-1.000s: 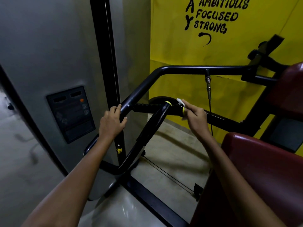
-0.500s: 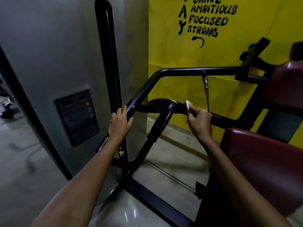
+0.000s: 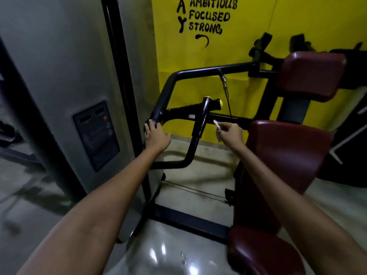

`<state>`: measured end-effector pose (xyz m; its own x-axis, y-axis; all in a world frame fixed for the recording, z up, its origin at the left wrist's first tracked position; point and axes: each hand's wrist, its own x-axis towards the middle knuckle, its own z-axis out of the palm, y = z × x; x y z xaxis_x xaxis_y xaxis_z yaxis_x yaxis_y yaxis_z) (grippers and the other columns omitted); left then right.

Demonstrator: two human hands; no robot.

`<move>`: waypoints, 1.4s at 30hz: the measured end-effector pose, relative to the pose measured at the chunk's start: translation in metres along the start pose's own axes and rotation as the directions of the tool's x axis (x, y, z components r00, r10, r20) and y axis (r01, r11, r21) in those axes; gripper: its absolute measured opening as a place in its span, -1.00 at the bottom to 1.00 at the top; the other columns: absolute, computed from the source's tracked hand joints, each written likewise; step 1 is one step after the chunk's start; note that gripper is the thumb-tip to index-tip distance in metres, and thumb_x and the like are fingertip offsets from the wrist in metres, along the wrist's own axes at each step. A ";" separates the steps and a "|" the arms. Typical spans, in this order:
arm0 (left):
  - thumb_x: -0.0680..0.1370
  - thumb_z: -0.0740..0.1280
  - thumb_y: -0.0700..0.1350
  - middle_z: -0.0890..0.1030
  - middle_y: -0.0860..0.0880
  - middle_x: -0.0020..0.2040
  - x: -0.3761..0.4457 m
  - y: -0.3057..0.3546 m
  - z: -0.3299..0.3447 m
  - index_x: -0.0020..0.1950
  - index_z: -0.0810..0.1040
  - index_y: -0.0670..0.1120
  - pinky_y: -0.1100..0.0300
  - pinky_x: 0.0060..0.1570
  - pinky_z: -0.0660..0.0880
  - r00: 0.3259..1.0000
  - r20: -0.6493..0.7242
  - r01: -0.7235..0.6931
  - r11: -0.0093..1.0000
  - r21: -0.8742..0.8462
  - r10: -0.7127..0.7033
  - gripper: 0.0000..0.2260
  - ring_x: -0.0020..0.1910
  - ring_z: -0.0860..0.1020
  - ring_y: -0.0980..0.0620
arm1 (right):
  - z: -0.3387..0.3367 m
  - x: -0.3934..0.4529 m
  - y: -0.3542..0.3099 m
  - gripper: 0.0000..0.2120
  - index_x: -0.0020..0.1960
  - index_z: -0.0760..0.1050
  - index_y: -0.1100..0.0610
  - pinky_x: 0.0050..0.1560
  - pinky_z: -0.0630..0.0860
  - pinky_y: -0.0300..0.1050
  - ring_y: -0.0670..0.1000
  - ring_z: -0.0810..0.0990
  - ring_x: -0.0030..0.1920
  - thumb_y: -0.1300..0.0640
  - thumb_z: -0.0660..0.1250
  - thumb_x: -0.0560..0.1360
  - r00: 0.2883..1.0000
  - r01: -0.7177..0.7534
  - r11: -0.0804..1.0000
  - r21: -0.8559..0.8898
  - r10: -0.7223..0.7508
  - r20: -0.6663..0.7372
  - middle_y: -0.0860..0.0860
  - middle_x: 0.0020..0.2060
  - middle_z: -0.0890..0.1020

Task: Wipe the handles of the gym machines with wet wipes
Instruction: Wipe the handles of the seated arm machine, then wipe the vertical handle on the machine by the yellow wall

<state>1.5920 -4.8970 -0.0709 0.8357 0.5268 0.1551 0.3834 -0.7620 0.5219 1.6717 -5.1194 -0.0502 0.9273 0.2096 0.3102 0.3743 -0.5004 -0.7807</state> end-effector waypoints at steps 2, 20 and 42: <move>0.59 0.23 -0.02 0.24 -0.23 0.45 -0.007 0.011 -0.006 0.41 0.29 -0.23 -0.03 0.39 0.20 0.997 -0.038 -0.073 0.996 -0.047 0.071 -0.53 0.44 0.20 -0.20 | -0.003 -0.020 -0.003 -0.70 0.16 0.58 0.24 -0.47 0.38 -0.32 -0.21 0.52 -0.44 0.37 0.24 0.47 0.999 -0.025 0.998 -0.050 0.027 0.031 0.11 -0.24 0.61; 0.55 0.27 -0.14 0.53 -0.16 0.18 -0.166 0.160 0.041 0.17 0.50 -0.20 0.09 0.07 0.40 0.587 0.232 -0.792 0.609 -0.029 0.775 -0.76 0.16 0.49 -0.12 | -0.186 -0.198 0.055 -0.81 0.02 0.63 0.28 -0.19 0.49 -0.22 0.09 0.64 -0.06 0.33 0.31 0.44 0.971 -0.237 0.907 -0.349 0.204 -0.127 0.20 -0.08 0.67; 0.62 0.20 -0.04 0.56 -0.16 0.22 -0.553 0.408 0.185 0.27 0.47 -0.27 0.03 0.22 0.47 -0.068 0.935 -0.936 0.302 -0.180 0.347 -0.65 0.17 0.57 -0.12 | -0.494 -0.543 0.175 -0.86 -0.13 0.63 0.29 -0.28 0.44 -0.15 0.19 0.57 -0.16 0.33 0.30 0.40 0.684 -0.727 0.459 -0.510 0.552 -0.477 0.25 -0.15 0.63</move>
<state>1.3592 -5.5686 -0.0988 0.4438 -0.6527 -0.6141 -0.7372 -0.6555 0.1639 1.2375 -5.7353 -0.0871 0.8446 -0.5339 0.0403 -0.4980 -0.8109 -0.3072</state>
